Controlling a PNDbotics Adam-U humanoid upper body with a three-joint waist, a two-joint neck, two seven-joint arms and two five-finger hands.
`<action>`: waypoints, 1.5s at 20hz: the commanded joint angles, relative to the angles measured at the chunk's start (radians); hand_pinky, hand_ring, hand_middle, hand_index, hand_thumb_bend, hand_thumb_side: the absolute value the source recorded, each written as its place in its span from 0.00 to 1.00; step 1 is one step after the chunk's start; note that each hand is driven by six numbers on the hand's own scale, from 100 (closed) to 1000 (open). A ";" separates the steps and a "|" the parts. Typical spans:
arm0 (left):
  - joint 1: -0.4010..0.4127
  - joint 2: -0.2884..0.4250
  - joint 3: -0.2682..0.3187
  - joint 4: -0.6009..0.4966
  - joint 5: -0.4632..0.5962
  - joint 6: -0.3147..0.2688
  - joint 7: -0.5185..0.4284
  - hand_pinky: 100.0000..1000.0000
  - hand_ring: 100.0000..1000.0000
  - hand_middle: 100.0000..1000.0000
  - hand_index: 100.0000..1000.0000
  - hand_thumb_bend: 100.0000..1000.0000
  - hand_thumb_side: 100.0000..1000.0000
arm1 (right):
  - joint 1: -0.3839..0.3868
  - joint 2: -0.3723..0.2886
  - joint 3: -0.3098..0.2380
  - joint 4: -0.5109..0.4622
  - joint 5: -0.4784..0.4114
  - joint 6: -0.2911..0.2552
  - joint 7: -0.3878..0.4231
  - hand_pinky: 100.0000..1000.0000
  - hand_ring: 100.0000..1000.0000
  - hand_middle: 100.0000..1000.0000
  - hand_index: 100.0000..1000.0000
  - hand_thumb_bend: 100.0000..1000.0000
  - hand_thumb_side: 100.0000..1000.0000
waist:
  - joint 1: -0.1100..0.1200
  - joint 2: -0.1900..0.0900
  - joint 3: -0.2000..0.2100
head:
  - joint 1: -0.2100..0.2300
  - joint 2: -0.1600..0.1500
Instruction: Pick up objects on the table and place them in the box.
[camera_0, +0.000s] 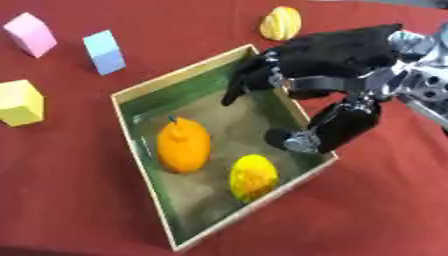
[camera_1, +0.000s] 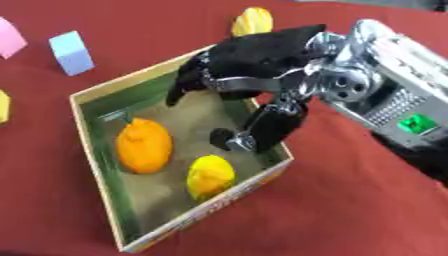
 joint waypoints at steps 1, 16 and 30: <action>-0.003 0.010 0.006 -0.015 0.003 0.000 0.004 0.72 0.67 0.62 0.78 0.03 0.61 | 0.032 -0.082 -0.077 -0.013 -0.005 0.017 -0.074 0.87 0.89 0.80 0.87 0.10 0.00 | 0.010 -0.017 -0.002 | 0.004 -0.012; -0.010 0.014 0.011 -0.015 -0.003 -0.002 0.011 0.72 0.67 0.62 0.78 0.03 0.61 | 0.260 -0.268 -0.346 0.232 0.016 -0.035 -0.305 0.87 0.89 0.80 0.87 0.26 0.00 | 0.016 0.010 -0.011 | 0.004 -0.033; -0.015 0.012 0.008 -0.015 0.002 -0.002 0.009 0.72 0.67 0.62 0.77 0.02 0.62 | 0.131 -0.165 -0.335 0.494 0.083 -0.040 -0.278 0.87 0.88 0.78 0.86 0.30 0.00 | 0.015 0.042 0.003 | -0.020 -0.057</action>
